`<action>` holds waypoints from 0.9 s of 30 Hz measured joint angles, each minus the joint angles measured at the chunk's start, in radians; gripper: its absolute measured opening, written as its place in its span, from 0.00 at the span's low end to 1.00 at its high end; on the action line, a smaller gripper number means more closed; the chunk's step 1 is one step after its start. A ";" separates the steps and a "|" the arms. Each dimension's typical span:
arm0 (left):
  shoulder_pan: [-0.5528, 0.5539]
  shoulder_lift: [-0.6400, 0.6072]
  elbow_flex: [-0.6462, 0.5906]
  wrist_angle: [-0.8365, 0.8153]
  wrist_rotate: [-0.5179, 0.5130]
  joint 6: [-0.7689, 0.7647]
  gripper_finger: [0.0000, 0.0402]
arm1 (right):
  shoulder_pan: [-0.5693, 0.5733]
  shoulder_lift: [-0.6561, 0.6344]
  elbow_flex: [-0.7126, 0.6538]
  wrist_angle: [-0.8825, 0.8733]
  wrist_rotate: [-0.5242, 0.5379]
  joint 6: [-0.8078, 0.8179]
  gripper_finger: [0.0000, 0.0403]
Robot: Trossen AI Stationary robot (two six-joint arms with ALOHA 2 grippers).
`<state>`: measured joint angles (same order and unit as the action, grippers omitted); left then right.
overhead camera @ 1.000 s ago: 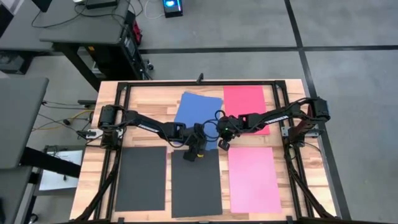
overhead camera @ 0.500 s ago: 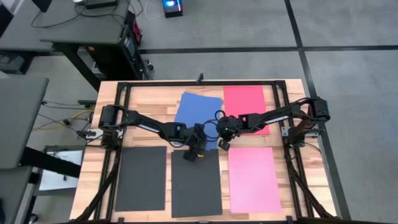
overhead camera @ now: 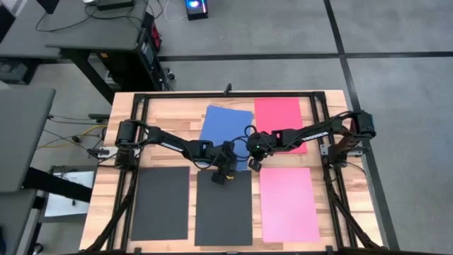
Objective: Organize paper
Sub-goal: Stack the blue paper on top of the blue paper
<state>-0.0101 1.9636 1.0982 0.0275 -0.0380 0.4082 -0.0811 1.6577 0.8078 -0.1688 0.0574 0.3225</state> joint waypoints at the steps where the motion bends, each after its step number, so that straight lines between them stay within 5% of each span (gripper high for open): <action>1: 0.000 0.000 -0.001 0.001 -0.009 0.000 0.42 | 0.000 0.000 0.000 0.000 0.000 0.000 0.00; 15: 0.012 0.003 0.000 0.025 -0.037 -0.002 0.42 | 0.008 0.000 -0.002 0.002 0.000 0.004 0.00; 27: -0.018 0.000 0.126 -0.176 -0.076 -0.011 0.42 | 0.200 0.000 0.003 0.116 0.004 -0.066 0.00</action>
<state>-0.0281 1.9638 1.2243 -0.1489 -0.1141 0.3973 0.1187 1.6581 0.8110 -0.0524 0.0616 0.2569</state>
